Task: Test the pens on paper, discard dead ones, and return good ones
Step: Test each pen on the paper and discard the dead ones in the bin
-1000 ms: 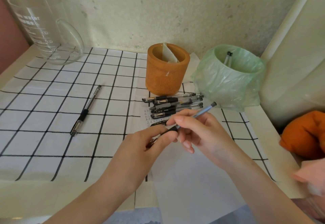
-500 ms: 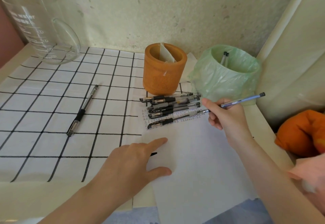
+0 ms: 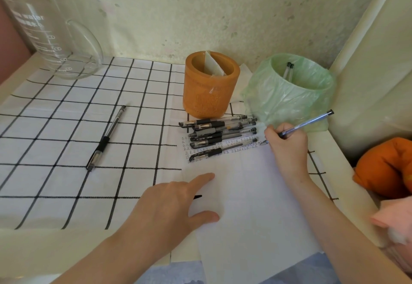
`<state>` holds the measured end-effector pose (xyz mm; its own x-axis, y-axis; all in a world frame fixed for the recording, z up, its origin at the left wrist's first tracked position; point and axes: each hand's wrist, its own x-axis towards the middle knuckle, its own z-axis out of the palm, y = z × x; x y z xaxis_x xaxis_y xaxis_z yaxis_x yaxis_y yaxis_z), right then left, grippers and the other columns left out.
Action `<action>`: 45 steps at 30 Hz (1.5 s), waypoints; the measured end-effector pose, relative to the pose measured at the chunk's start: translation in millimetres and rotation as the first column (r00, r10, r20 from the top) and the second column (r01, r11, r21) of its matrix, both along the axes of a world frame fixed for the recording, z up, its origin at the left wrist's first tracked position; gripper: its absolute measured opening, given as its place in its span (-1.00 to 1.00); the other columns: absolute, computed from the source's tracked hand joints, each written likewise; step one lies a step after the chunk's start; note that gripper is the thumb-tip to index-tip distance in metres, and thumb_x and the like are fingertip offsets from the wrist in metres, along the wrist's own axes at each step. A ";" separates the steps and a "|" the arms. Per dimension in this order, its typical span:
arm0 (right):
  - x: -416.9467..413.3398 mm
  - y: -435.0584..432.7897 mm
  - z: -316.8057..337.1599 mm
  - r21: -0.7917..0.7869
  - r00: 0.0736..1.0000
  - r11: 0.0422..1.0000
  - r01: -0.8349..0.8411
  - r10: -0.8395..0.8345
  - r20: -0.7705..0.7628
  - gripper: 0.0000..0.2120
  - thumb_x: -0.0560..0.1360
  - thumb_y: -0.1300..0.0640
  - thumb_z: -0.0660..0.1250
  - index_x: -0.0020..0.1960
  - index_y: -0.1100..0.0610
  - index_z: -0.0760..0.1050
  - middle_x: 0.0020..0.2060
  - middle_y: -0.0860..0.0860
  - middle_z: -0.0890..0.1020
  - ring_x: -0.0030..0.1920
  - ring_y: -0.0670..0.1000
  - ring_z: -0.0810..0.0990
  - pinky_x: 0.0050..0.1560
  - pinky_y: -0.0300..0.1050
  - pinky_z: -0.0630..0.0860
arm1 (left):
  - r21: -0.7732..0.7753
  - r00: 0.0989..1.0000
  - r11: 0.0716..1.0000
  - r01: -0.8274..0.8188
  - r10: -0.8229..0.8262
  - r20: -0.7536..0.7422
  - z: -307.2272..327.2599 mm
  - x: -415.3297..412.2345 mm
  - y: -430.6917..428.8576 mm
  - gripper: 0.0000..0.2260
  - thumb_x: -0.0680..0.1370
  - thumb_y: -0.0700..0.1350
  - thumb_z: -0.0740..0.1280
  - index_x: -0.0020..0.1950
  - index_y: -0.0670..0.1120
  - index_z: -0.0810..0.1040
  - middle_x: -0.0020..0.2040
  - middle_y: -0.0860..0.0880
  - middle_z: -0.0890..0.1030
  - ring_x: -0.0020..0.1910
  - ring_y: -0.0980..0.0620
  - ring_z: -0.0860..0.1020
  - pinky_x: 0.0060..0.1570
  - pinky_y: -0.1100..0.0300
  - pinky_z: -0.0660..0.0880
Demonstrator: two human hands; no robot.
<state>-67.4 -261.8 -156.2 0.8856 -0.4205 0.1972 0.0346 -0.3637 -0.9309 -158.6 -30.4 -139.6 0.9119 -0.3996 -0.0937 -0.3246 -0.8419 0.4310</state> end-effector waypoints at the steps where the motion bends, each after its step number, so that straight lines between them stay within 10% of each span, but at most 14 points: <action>1: 0.2 0.1 -0.2 -0.009 1.000 1.000 0.002 -0.002 0.005 -0.62 0.44 0.31 0.31 -0.45 0.12 0.21 -0.49 0.11 0.25 -0.40 0.04 0.19 -0.37 -0.13 0.18 | 0.004 1.000 1.000 -0.001 0.001 -0.001 -0.1 -0.1 0.1 -0.39 0.44 0.38 0.12 0.43 0.33 -0.02 0.15 0.17 0.55 0.17 0.16 0.49 0.10 0.24 0.42; 16: 3.1 -1.1 -4.7 -0.066 0.998 0.997 -0.042 0.045 0.039 -0.63 0.46 0.32 0.31 -0.42 0.17 0.22 -0.52 -0.03 0.18 -0.48 -0.10 0.14 -0.47 -0.28 0.13 | 0.016 1.000 1.000 -0.002 0.001 0.022 -1.0 -0.7 0.0 -0.39 0.44 0.38 0.10 0.44 0.32 -0.03 -0.18 0.16 0.46 0.00 0.13 0.53 -0.02 0.24 0.45; 45: 4.2 -2.6 -6.6 -0.071 0.997 0.997 -0.042 0.047 0.059 -0.64 0.42 0.37 0.28 -0.43 0.18 0.19 -0.52 -0.04 0.19 -0.45 -0.10 0.13 -0.44 -0.23 0.13 | 0.036 0.999 0.999 0.013 -0.014 0.035 -0.9 -0.9 -0.5 -0.39 0.45 0.38 0.09 0.44 0.32 -0.04 -0.21 0.14 0.41 -0.01 0.14 0.52 -0.06 0.27 0.42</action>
<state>-63.2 -264.4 -162.8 0.8888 -0.3643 0.2779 0.1073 -0.4242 -0.8992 -159.5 -30.9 -140.5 0.9095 -0.4086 -0.0762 -0.3501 -0.8520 0.3892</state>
